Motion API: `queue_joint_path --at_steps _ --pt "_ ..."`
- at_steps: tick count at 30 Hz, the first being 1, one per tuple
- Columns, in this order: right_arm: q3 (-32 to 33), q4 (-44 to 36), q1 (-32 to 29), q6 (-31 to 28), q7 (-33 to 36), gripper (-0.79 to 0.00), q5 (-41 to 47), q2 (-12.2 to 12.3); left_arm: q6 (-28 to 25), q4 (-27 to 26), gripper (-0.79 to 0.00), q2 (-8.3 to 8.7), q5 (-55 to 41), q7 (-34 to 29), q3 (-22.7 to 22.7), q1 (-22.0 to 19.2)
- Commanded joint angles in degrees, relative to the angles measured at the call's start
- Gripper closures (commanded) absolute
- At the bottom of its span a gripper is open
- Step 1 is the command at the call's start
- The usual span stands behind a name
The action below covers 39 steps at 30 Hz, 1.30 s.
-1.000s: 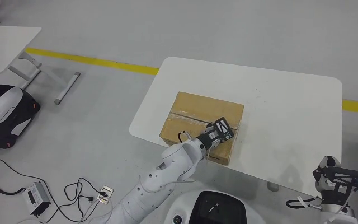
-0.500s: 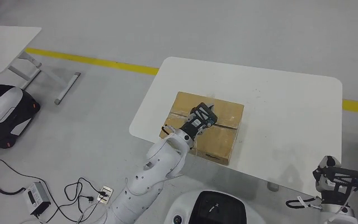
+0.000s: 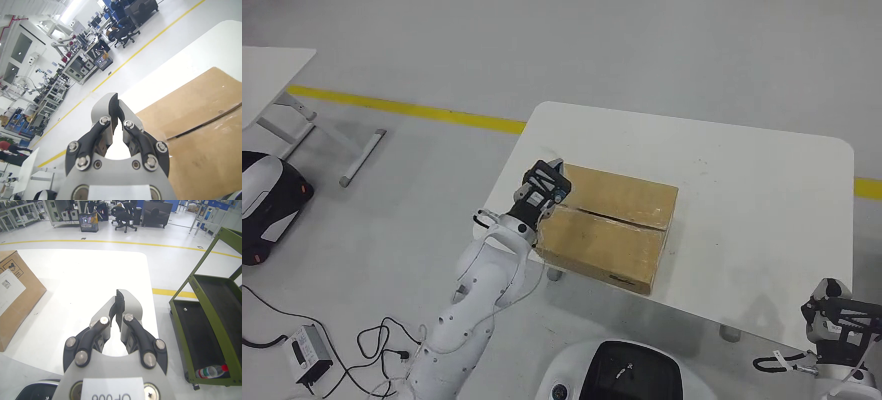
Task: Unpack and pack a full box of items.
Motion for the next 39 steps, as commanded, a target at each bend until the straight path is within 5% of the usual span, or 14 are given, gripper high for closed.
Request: queue_joint_path --at_steps 1,16,39 --pt "0.0 0.0 0.0 0.0 0.0 0.0 0.0 0.0 -0.29 -0.48 0.0 0.18 -0.16 -0.02 -2.04 0.28" --pt "0.0 0.0 0.0 0.0 0.0 0.0 0.0 0.0 -1.39 -0.52 0.0 1.27 2.31 0.5 -11.57 0.27" --pt "0.0 0.0 0.0 0.0 0.0 0.0 0.0 0.0 2.82 13.74 0.0 2.46 3.7 7.71 -18.69 -3.28"
